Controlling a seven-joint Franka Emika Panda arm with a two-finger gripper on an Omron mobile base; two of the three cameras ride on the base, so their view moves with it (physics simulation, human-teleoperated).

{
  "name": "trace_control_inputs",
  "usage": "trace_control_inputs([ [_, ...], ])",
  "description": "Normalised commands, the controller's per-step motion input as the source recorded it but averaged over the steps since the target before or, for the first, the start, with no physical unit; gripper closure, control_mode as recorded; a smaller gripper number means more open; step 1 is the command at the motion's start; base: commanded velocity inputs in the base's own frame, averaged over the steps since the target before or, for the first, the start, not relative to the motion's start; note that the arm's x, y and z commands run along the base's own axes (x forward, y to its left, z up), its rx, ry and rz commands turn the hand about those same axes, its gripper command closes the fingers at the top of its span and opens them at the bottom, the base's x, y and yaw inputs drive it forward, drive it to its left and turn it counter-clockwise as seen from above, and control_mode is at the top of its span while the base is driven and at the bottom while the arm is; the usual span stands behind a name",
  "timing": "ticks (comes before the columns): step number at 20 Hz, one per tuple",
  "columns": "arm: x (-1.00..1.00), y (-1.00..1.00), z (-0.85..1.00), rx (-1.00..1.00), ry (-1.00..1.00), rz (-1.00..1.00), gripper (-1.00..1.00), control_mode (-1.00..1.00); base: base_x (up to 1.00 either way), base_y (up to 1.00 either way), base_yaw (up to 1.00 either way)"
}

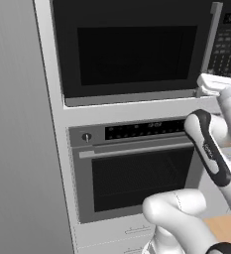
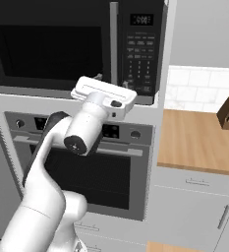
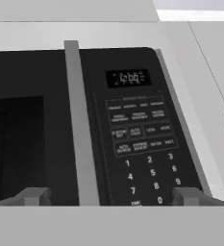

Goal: Open the microwave, place the bowl with waffle inside the microwave, then close the microwave door and turn it on.

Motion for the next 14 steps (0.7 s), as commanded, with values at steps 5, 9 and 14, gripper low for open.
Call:
trace_control_inputs([
  [5, -0.5, -0.55, 0.0, -0.03, 0.07, 0.0, -1.0, -1.0, 0.0, 0.0, 0.0],
  [9, -0.39, -0.28, 0.0, -0.07, 0.18, 0.0, -1.0, -1.0, 0.0, 0.0, 0.0],
  [14, 0.0, -0.03, -0.07, -0.1, 0.19, 0.05, -1.0, -1.0, 0.0, 0.0, 0.0],
])
